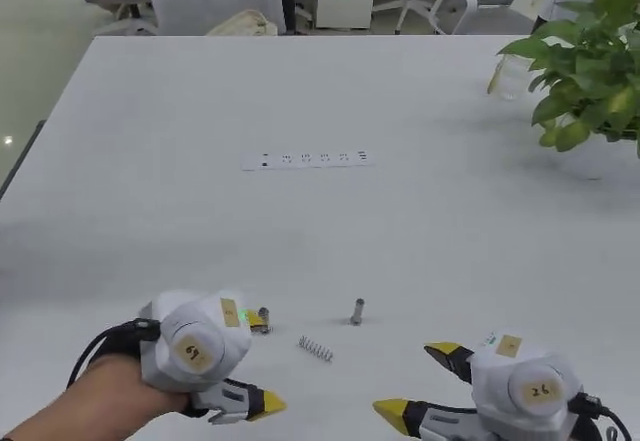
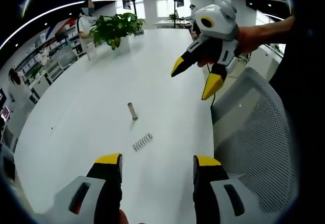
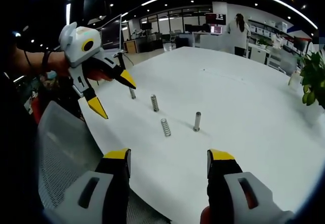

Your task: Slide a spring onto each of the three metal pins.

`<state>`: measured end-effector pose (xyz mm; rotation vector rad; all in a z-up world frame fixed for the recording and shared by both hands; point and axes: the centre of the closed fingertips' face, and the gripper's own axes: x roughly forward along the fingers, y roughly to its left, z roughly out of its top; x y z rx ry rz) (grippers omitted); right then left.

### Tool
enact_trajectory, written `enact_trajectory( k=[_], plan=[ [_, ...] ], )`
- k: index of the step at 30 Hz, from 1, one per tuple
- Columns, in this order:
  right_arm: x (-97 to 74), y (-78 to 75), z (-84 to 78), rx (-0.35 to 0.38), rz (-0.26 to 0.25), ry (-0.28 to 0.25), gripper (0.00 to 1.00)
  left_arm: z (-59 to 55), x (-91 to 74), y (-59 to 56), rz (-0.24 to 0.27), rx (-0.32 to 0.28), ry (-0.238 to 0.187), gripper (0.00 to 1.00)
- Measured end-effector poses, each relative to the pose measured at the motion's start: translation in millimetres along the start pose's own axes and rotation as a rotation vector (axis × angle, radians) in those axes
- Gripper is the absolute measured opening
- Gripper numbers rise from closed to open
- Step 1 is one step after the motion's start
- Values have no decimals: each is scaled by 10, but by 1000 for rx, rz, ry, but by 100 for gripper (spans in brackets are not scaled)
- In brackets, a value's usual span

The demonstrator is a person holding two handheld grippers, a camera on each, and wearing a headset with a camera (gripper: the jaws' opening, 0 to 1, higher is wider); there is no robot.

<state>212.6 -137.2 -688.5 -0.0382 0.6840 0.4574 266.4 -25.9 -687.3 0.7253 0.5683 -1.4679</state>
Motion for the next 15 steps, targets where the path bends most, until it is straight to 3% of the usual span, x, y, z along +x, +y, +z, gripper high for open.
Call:
enact_trajectory(
  k=[7, 15],
  plan=[
    [-26, -56, -3, 5, 3, -2, 60, 52, 187, 23, -25, 36, 19, 51],
    [-29, -111, -12, 3, 11, 1, 60, 117, 379, 68, -48, 37, 23, 50]
  ],
)
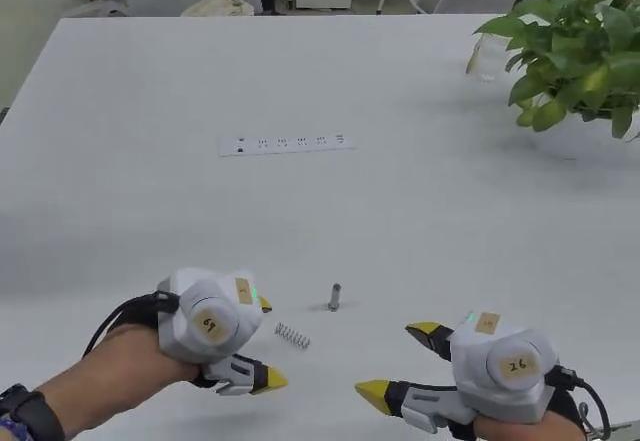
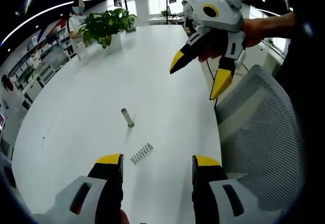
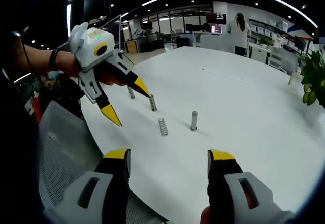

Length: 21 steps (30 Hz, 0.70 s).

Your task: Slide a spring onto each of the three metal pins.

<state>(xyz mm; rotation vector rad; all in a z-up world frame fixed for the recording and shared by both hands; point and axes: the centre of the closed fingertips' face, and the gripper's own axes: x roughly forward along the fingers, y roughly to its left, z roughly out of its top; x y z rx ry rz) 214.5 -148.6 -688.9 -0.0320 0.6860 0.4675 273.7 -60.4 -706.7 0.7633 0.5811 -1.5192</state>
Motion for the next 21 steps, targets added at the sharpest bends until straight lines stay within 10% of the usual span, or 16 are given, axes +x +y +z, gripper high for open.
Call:
enact_trajectory(
  k=[21],
  plan=[
    [-31, -60, -74, 9, 25, 11, 59, -135, 534, 194, -29, -36, 74, 42]
  ],
)
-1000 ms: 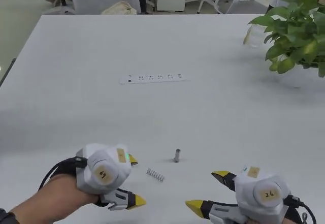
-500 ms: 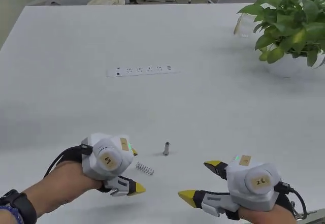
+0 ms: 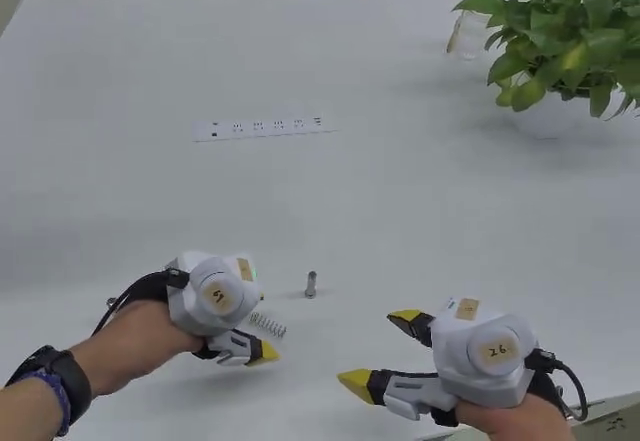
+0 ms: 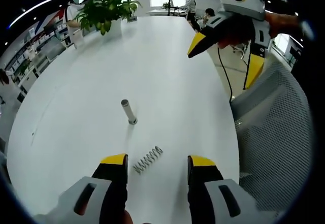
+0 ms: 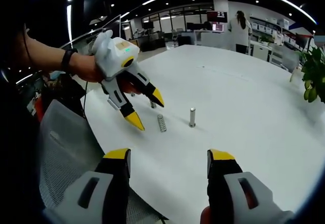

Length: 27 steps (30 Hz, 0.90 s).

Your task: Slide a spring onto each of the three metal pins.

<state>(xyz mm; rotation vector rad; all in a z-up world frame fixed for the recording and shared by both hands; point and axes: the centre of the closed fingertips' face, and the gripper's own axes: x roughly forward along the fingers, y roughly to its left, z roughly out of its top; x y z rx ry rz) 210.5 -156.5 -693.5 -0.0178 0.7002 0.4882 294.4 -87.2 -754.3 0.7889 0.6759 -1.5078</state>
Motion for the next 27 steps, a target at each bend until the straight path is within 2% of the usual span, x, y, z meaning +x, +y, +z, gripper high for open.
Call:
enact_trajectory(
  k=[4, 7, 14, 18, 27],
  plan=[
    [7, -2, 1, -2, 8, 2, 59, -46, 94, 36, -5, -15, 21, 40],
    [17, -8, 10, -5, 15, 2, 59, -101, 141, 83, 3, -51, 41, 37],
    [31, -32, 31, -10, 21, 1, 59, -169, 194, 83, -5, -56, 68, 34],
    [30, -39, 29, -10, 23, 3, 59, -217, 200, 99, 0, -72, 82, 27],
    [4, -68, 13, -2, 19, 4, 58, -287, 160, -3, -26, -50, 107, 21]
  ],
)
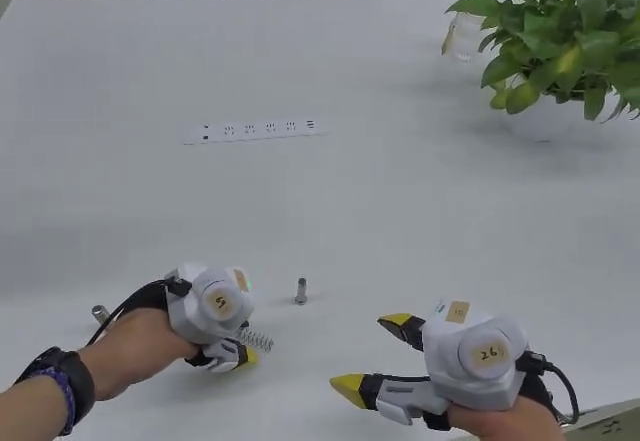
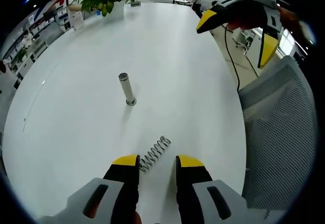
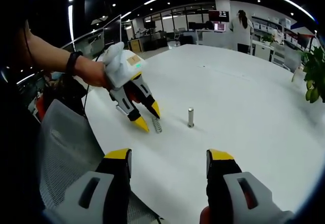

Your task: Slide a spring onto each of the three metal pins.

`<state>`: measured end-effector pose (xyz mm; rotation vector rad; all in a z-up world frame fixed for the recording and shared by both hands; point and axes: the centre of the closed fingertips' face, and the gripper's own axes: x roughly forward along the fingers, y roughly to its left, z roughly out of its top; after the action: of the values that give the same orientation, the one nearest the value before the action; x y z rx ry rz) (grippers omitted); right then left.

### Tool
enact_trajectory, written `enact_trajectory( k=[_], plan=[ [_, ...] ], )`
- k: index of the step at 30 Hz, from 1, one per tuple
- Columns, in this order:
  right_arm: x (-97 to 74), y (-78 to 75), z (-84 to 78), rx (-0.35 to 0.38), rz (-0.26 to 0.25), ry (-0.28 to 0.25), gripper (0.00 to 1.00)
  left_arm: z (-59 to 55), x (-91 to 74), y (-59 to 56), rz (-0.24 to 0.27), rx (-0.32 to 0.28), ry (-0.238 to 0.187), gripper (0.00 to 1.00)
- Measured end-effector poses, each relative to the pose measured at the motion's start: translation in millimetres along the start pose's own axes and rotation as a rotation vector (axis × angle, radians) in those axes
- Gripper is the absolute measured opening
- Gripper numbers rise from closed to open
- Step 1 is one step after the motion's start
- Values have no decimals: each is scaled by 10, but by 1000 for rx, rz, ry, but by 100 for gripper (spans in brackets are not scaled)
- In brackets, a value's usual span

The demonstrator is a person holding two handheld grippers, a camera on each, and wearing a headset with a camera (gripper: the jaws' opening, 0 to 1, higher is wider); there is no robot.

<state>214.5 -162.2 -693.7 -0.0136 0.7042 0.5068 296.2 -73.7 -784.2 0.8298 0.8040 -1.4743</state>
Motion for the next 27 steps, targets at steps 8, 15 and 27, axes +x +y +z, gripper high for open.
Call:
enact_trajectory(
  k=[8, 15, 27],
  plan=[
    [27, 40, -1, -3, 11, 4, 58, -142, -20, -66, -21, -12, 28, 16],
    [46, 86, 19, -10, 20, 2, 58, -259, -38, -142, -19, -26, 35, 9],
    [72, 171, -4, -17, 33, 9, 57, -409, -118, -307, -13, -43, 32, 3]
  ],
)
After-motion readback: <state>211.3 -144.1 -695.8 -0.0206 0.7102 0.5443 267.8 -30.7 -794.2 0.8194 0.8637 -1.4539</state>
